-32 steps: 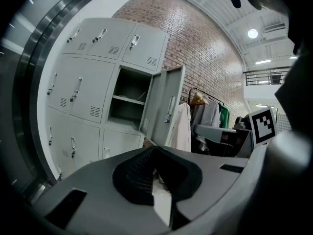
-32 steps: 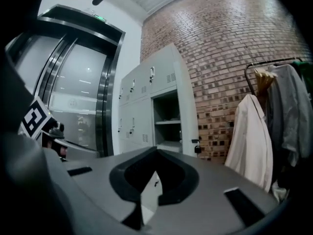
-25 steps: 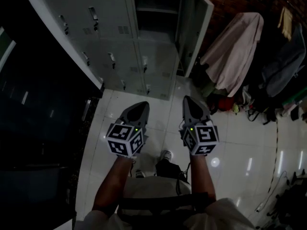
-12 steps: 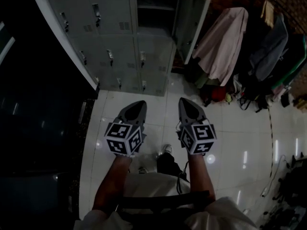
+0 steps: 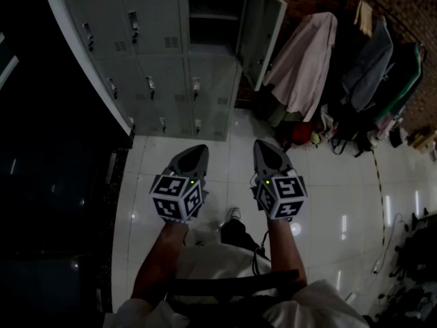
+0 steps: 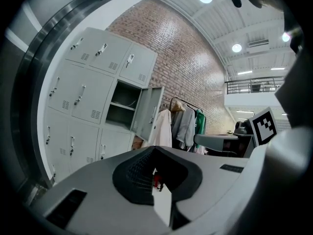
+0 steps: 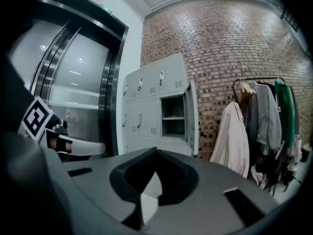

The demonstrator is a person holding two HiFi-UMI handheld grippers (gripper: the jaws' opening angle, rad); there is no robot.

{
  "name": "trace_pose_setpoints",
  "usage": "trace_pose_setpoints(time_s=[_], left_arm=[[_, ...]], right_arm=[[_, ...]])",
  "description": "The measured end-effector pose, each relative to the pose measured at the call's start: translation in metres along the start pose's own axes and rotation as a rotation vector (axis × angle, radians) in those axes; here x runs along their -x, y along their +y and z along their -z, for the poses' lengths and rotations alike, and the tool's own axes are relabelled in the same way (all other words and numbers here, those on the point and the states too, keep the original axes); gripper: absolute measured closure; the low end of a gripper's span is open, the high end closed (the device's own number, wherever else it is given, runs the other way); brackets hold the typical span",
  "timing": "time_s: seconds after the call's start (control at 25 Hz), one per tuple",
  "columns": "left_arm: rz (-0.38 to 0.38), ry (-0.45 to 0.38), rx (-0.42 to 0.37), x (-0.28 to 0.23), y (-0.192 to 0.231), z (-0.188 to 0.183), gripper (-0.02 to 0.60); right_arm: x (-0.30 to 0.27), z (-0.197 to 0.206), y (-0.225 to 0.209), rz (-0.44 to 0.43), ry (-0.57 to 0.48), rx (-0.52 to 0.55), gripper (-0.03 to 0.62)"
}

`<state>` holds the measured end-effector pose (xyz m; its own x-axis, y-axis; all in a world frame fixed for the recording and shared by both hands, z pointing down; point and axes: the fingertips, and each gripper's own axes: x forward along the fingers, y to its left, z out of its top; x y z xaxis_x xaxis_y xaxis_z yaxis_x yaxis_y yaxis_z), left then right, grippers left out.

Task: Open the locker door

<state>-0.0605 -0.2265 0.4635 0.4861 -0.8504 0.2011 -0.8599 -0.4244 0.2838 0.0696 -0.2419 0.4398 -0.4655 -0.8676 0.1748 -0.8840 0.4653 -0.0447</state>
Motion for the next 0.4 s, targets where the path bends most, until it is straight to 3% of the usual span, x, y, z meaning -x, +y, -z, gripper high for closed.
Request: trace_pose_setpoints(time_s=[0.4], left_arm=[[0.009, -0.008, -0.007, -0.0019, 0.0073, -0.0018, 0.583]], right_arm=[[-0.0063, -0.0003, 0.0031, 0.004, -0.003, 0.012, 0.592]])
